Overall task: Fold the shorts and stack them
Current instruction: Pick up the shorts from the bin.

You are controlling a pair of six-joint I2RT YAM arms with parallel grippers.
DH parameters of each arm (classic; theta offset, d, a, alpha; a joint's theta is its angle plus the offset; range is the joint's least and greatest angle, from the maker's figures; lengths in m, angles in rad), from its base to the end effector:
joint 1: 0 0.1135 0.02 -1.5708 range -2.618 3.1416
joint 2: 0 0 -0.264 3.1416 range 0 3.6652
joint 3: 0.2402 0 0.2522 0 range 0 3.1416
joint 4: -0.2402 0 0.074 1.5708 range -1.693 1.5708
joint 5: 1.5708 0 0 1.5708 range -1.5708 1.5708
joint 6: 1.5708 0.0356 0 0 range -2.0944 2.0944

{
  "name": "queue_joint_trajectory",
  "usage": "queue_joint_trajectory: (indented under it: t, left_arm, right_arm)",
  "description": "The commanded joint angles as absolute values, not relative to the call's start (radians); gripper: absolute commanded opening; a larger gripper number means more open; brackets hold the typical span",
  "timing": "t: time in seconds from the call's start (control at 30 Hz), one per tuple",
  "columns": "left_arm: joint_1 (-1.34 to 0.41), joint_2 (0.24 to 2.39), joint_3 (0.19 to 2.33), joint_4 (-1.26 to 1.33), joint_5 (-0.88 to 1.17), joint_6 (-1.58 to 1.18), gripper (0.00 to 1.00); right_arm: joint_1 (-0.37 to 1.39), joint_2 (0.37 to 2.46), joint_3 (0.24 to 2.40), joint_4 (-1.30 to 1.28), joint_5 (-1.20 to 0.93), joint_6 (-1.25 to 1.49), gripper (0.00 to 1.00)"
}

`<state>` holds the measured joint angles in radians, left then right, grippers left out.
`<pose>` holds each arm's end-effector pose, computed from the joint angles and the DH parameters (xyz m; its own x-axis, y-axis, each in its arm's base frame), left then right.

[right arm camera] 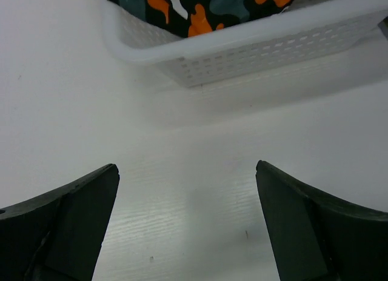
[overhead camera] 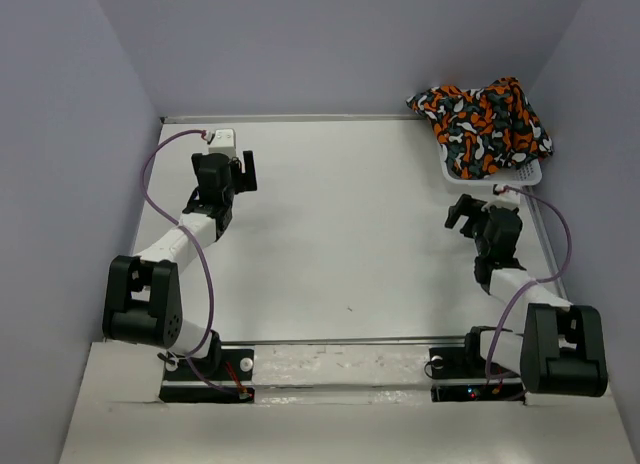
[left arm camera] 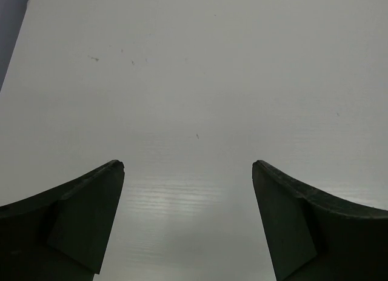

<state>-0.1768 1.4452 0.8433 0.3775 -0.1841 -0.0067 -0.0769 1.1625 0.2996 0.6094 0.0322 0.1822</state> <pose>0.3251 -0.0515 0.2619 -0.2190 0.0324 -0.9752 -0.0042 0.9994 0.0342 0.2254 -0.0185 0.1812 -0.2264 0.1991 -0.9535 0.1514 0.9742 0.1675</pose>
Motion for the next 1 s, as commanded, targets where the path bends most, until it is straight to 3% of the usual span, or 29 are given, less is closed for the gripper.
queue_joint_trajectory:
  t: [0.0,0.13,0.27,0.47,0.63,0.83,0.93,0.97]
  left_arm:
    - [-0.178,1.436,0.853,0.419,-0.175,-0.017,0.99]
    - [-0.176,1.443,0.877,0.35,0.111,0.307,0.99]
    - [-0.178,1.46,0.92,0.221,0.241,0.452,0.99]
    - [-0.218,1.486,0.913,0.236,0.158,0.557,0.99]
    - [-0.224,1.486,0.809,0.38,-0.055,0.595,0.99]
    - [-0.222,1.454,0.764,0.38,-0.015,0.516,0.99]
    - [-0.222,1.448,0.767,0.37,-0.005,0.48,0.99]
    - [-0.222,1.445,0.77,0.361,-0.005,0.462,0.99]
  right_arm:
    - [-0.067,1.15,0.521,0.389,0.123,0.212,1.0]
    - [-0.067,1.238,0.812,0.137,0.268,0.229,1.0]
    - [-0.193,1.444,1.184,-0.147,0.367,0.307,1.0]
    - [-0.245,1.837,1.659,-0.366,0.282,0.239,1.0]
    - [-0.245,2.029,1.851,-0.382,0.273,0.23,1.0]
    - [-0.245,2.236,2.078,-0.383,0.099,0.204,1.0]
    - [-0.245,2.292,2.134,-0.383,0.063,0.199,0.62]
    - [-0.245,2.289,2.155,-0.383,0.036,0.19,0.28]
